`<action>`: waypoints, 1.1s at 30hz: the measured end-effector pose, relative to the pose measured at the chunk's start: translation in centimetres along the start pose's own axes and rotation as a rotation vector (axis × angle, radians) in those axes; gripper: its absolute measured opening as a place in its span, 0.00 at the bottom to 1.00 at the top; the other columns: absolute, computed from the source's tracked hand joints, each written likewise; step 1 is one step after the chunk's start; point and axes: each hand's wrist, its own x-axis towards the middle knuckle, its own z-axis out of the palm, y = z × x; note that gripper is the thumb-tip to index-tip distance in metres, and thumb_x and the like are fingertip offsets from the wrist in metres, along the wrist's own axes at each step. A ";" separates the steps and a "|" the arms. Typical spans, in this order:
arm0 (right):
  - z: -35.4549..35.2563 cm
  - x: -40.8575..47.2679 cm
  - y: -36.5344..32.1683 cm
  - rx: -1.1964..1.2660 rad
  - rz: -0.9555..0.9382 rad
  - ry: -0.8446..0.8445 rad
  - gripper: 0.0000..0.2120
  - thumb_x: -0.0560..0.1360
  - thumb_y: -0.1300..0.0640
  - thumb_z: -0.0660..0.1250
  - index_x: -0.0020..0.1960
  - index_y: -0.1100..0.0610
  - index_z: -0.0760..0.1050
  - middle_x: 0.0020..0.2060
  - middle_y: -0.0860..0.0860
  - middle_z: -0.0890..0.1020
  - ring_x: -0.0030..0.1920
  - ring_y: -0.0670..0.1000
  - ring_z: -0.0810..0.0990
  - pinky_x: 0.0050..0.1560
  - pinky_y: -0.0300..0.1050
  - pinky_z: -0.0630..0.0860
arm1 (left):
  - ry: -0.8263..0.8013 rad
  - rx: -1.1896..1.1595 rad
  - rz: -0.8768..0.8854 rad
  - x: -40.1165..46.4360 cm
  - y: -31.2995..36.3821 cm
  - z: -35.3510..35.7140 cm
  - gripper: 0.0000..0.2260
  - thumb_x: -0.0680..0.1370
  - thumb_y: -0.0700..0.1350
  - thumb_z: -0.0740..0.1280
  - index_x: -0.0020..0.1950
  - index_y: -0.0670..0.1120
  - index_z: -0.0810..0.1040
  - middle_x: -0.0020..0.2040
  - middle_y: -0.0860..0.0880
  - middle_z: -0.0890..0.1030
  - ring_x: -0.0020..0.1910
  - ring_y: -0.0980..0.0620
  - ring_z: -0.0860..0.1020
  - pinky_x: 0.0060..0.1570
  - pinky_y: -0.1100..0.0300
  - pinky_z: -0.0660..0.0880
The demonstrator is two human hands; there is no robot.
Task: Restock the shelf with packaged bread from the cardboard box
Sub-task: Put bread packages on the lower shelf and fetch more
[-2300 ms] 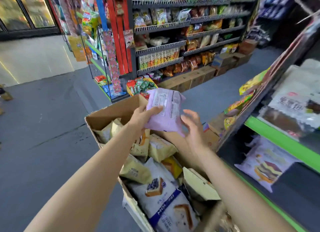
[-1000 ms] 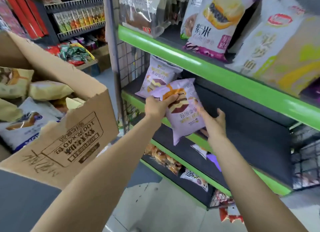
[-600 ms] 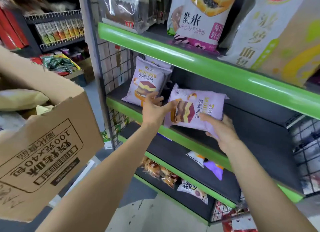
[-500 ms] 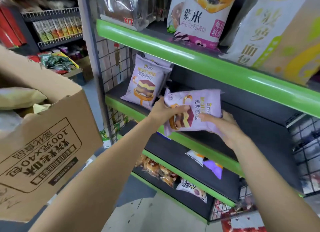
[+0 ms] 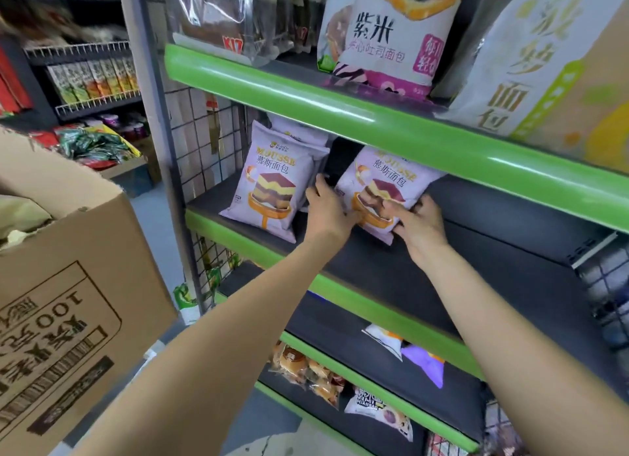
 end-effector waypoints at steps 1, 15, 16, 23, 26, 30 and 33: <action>0.0 1.2 0.2 -0.091 -0.046 0.036 0.20 0.66 0.67 0.72 0.56 0.57 0.72 0.54 0.58 0.80 0.54 0.59 0.80 0.59 0.61 0.76 | 0.002 0.061 0.053 0.9 -0.1 0.2 0.39 0.74 0.43 0.71 0.76 0.39 0.49 0.72 0.37 0.59 0.69 0.39 0.66 0.67 0.54 0.64; -0.1 9.0 4.5 -0.679 -0.090 0.215 0.22 0.76 0.53 0.67 0.64 0.61 0.64 0.59 0.58 0.75 0.61 0.59 0.73 0.53 0.46 0.72 | -0.094 -0.002 0.081 8.9 -0.8 7.6 0.29 0.78 0.37 0.59 0.77 0.45 0.52 0.73 0.42 0.64 0.71 0.43 0.66 0.65 0.59 0.63; -0.3 9.0 4.4 -0.687 -0.090 0.186 0.23 0.75 0.52 0.68 0.64 0.60 0.64 0.58 0.57 0.75 0.60 0.58 0.73 0.51 0.45 0.71 | -0.081 -0.021 0.081 8.8 -0.8 7.7 0.29 0.78 0.37 0.59 0.77 0.45 0.53 0.73 0.42 0.64 0.71 0.43 0.66 0.65 0.58 0.63; -0.1 6.1 2.6 -0.760 -0.108 0.170 0.26 0.75 0.61 0.66 0.69 0.60 0.62 0.64 0.58 0.75 0.63 0.59 0.74 0.59 0.47 0.70 | -0.074 0.006 0.006 7.2 0.8 5.3 0.19 0.77 0.38 0.61 0.68 0.40 0.65 0.65 0.39 0.73 0.65 0.41 0.71 0.57 0.58 0.68; 0.9 3.3 0.4 -0.690 -0.112 0.126 0.18 0.75 0.63 0.65 0.64 0.58 0.70 0.60 0.54 0.79 0.61 0.55 0.76 0.56 0.42 0.71 | -0.104 0.073 -0.006 5.6 2.7 2.2 0.15 0.78 0.38 0.60 0.65 0.40 0.70 0.63 0.40 0.76 0.64 0.42 0.73 0.55 0.59 0.69; 3.1 -1.5 -3.3 -0.708 -0.055 -0.048 0.19 0.77 0.67 0.58 0.66 0.59 0.71 0.62 0.56 0.76 0.62 0.56 0.75 0.53 0.40 0.69 | -0.155 0.204 0.046 2.3 5.3 -3.2 0.11 0.77 0.40 0.62 0.57 0.40 0.79 0.57 0.40 0.81 0.57 0.42 0.78 0.46 0.59 0.70; 6.0 -5.7 -6.3 -0.726 -0.069 -0.204 0.17 0.75 0.71 0.56 0.62 0.64 0.72 0.54 0.58 0.77 0.55 0.56 0.75 0.50 0.35 0.70 | -0.179 0.271 -0.009 -0.4 6.8 -8.2 0.10 0.77 0.43 0.63 0.51 0.38 0.80 0.48 0.38 0.80 0.50 0.41 0.78 0.42 0.57 0.68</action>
